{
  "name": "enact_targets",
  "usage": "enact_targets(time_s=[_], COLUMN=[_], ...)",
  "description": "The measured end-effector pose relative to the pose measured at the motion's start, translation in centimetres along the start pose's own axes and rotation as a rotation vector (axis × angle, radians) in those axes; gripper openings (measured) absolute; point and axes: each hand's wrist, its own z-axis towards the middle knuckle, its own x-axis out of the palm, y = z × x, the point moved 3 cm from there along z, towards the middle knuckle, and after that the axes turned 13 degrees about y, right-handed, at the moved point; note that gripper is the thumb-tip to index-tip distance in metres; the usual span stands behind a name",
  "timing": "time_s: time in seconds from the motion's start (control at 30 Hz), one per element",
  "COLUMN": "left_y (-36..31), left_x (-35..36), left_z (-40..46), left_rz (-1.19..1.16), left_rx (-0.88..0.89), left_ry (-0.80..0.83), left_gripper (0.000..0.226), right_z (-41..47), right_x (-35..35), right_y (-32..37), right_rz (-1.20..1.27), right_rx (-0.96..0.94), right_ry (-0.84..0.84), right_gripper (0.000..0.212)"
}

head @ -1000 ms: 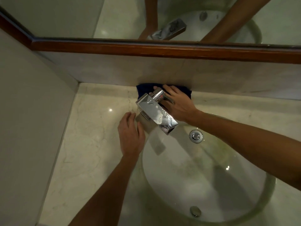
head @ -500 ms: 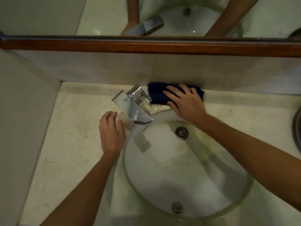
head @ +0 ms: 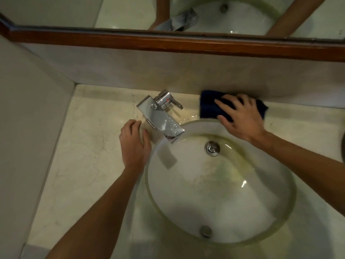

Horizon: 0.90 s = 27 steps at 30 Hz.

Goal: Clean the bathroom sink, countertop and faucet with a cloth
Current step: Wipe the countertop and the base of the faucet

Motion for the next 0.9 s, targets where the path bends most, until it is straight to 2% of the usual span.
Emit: enact_targets(time_s=[0.17,0.23,0.37,0.63,0.8,0.9], left_y=[0.1,0.1,0.0,0.1,0.3,0.4], left_x=[-0.1,-0.1,-0.2,-0.1,-0.1,0.0], left_z=[-0.1,-0.2,-0.3,-0.3,-0.2,-0.3], left_rz=[0.008,0.011,0.003,-0.021,-0.002,0.007], left_rx=[0.016,0.023,0.026,0.019,0.016,0.005], left_ry=[0.001,-0.003,-0.007,-0.024,0.001,0.016], left_gripper=[0.036,0.036,0.034,0.03,0.03,0.029], right_z=[7.8,8.7,7.1,4.7,4.8,4.0], right_x=[0.8,0.9,0.7,1.0,1.3,1.1], right_y=[9.4,11.1,10.0,7.7,7.9,7.3], right_rz=[0.018,0.034,-0.042,0.043,0.03,0.036], right_rx=[-0.159,-0.199,-0.344,-0.691,-0.739,-0.652], right_ry=[0.032,0.03,0.077,0.122,0.122,0.103], right_gripper=[0.049,0.046,0.044,0.038,0.04,0.04])
